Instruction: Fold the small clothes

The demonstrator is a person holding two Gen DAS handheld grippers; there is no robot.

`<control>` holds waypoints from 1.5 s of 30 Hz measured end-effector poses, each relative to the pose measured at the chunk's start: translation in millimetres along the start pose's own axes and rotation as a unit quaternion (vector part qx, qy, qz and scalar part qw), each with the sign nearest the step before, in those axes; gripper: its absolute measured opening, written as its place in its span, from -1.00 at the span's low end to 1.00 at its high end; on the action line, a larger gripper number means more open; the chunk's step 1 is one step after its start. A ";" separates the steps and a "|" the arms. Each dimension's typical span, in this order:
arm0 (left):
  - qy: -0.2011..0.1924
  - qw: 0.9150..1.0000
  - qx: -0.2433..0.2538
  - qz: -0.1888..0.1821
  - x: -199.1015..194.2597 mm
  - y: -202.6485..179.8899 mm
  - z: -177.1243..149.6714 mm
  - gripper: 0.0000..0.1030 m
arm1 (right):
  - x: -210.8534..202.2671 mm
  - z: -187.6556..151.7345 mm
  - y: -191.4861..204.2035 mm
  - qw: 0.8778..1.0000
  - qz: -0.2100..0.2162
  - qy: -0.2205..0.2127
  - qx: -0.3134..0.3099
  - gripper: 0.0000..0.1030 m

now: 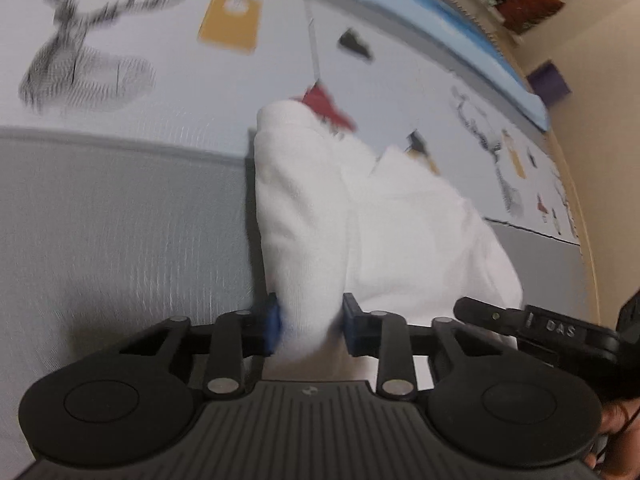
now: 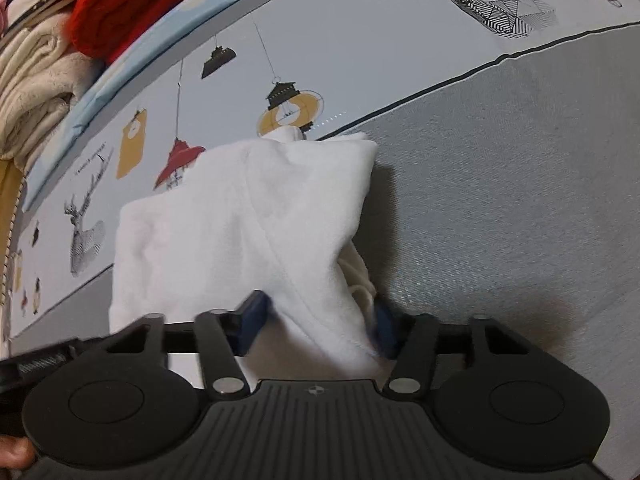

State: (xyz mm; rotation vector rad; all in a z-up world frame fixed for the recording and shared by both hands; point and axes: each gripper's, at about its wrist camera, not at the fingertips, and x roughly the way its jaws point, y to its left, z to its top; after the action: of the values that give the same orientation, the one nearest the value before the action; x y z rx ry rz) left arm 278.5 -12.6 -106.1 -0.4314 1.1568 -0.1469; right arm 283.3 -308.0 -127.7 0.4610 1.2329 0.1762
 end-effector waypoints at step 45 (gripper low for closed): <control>0.048 0.996 0.040 0.058 -33.4 70.9 -14.7 -0.12 | -8.8 -13.9 33.8 0.992 0.027 0.030 -0.124 -0.85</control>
State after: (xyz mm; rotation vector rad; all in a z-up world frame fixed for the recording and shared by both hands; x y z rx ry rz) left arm 244.1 59.2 -111.1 -0.2884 1.2626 -0.1121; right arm 271.4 -277.7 -109.0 0.2760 1.2378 0.3873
